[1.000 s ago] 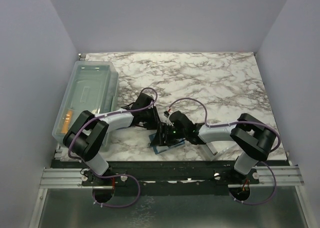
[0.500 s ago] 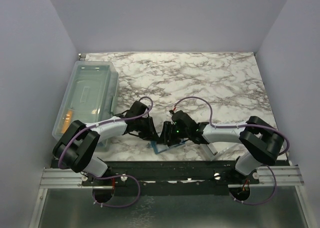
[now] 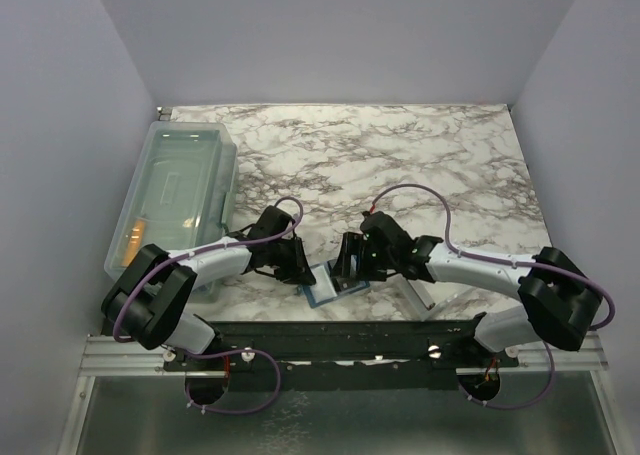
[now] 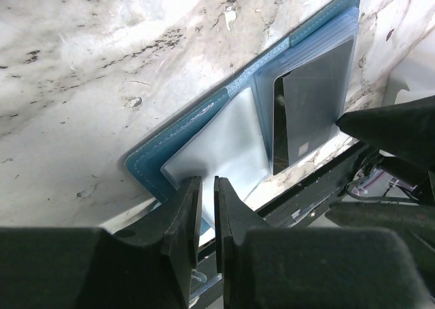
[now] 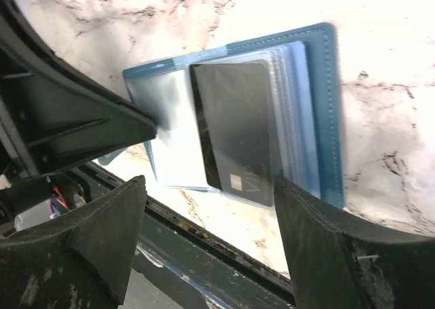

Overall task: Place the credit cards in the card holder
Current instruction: Open the card holder at the center of the board.

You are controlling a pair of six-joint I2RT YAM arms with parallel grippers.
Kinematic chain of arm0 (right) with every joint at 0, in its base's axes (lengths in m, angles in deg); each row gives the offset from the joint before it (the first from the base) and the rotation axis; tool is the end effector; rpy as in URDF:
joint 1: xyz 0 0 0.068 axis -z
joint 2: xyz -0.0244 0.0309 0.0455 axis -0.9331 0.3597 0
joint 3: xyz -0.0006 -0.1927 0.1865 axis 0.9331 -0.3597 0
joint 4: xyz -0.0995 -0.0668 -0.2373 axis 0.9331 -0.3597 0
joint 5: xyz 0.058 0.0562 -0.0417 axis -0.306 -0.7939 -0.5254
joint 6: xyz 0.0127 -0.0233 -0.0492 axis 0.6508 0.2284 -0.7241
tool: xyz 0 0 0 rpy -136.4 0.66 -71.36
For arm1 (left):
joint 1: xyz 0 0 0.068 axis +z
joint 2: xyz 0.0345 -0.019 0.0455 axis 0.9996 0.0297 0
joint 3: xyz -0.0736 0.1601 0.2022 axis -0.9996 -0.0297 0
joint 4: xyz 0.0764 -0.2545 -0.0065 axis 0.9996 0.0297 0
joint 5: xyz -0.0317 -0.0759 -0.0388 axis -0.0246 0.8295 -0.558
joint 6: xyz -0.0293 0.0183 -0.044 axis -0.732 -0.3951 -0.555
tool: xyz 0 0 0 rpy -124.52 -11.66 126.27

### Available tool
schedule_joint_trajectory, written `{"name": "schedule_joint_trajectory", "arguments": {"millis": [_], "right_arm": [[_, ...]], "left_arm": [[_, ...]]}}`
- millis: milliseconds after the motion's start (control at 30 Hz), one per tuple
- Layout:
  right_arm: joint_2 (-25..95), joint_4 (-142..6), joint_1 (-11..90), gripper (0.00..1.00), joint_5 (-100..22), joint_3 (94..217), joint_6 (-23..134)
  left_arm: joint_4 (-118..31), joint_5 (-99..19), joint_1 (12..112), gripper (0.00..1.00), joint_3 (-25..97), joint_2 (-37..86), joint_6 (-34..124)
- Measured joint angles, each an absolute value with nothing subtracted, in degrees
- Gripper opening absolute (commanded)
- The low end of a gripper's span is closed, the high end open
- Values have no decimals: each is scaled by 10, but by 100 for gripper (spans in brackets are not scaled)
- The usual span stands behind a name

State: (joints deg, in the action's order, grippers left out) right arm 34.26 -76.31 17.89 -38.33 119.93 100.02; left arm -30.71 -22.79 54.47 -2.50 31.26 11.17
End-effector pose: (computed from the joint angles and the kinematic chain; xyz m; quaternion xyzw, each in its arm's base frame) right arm 0.1721 0.2199 0.1685 -0.0177 0.9350 0.3069 0.1770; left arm 0.2001 -0.1540 0.1290 -0.0338 0.9418 -0.3276 0.0669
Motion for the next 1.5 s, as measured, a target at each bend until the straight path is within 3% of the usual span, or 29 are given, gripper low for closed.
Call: {"name": "schedule_joint_trajectory", "arguments": {"millis": [500, 667, 1133, 1500], "right_arm": [[368, -835, 191, 80, -339, 1237, 964], [373, -840, 194, 75, -339, 1239, 946], [403, -805, 199, 57, -406, 1240, 925], [401, -712, 188, 59, -514, 1240, 932]], "left_arm": [[-309, -228, 545, 19, -27, 313, 111], [-309, -228, 545, 19, -27, 313, 111], [-309, -228, 545, 18, -27, 313, 110], [-309, -229, 545, 15, -27, 313, 108]]}}
